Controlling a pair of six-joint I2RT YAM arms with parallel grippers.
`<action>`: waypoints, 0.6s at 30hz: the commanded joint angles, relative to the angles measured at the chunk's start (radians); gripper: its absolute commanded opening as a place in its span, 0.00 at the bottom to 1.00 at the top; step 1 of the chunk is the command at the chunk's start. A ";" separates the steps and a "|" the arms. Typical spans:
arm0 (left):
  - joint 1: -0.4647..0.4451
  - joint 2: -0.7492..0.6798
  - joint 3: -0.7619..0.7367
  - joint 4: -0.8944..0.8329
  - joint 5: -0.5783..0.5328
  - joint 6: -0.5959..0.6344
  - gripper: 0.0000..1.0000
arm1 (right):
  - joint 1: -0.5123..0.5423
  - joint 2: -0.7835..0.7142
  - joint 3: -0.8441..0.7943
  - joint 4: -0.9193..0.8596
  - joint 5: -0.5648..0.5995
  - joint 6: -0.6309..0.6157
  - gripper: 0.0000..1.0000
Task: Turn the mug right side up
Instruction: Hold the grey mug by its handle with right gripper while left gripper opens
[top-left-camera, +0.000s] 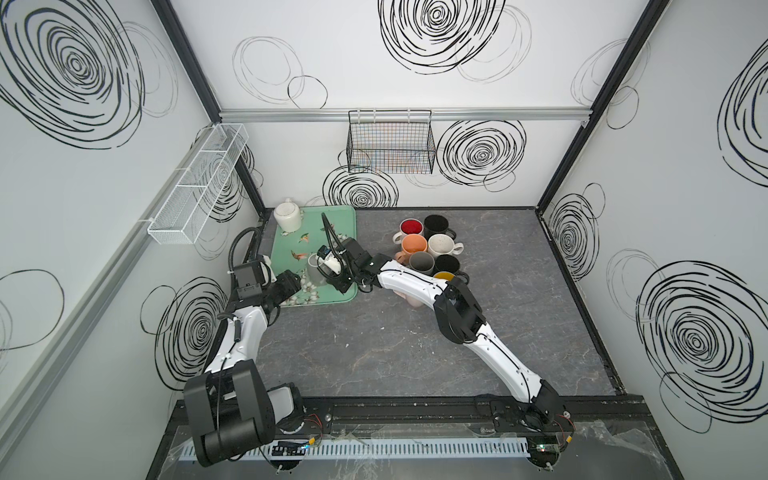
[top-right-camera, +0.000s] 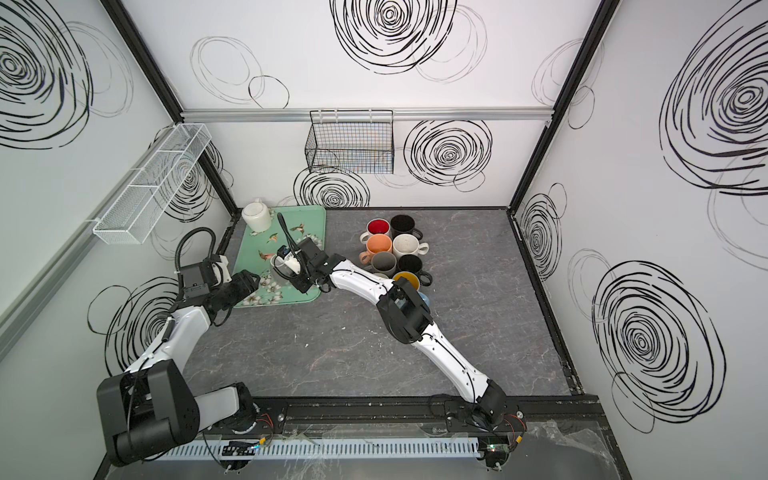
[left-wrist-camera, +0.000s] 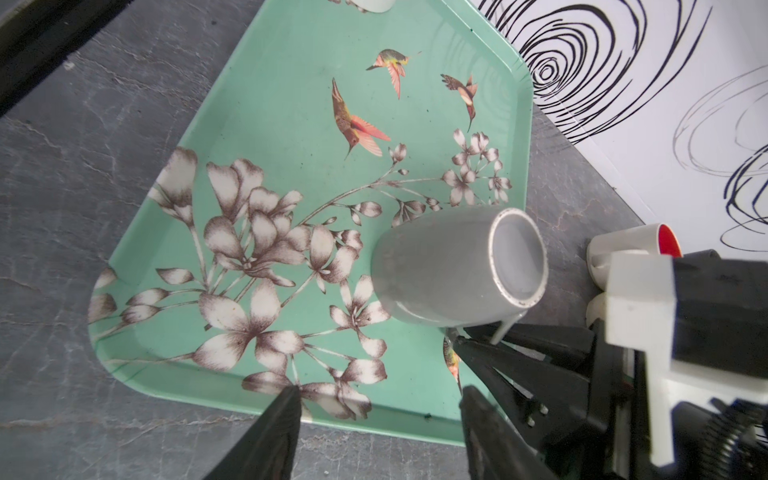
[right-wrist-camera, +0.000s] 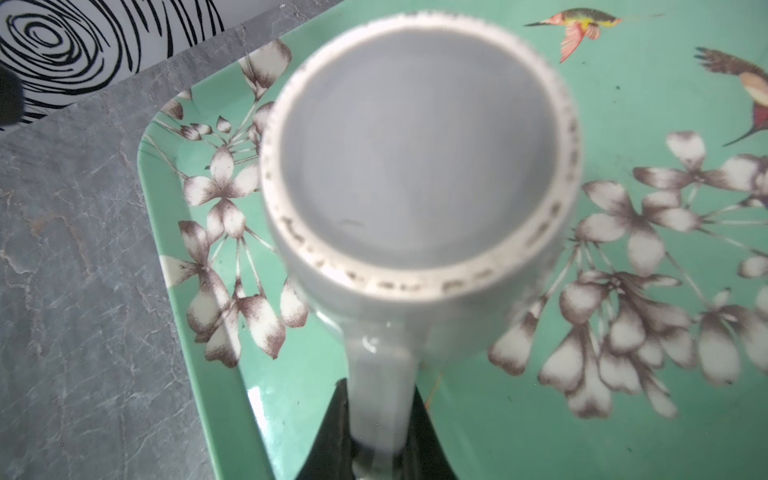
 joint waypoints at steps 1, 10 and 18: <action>0.014 -0.042 -0.027 0.098 0.059 -0.035 0.65 | -0.007 -0.122 -0.081 0.084 -0.003 -0.030 0.00; 0.016 -0.124 -0.121 0.393 0.193 -0.228 0.65 | -0.057 -0.363 -0.402 0.417 -0.106 0.129 0.00; -0.026 -0.211 -0.194 0.619 0.245 -0.431 0.64 | -0.104 -0.562 -0.637 0.707 -0.175 0.297 0.00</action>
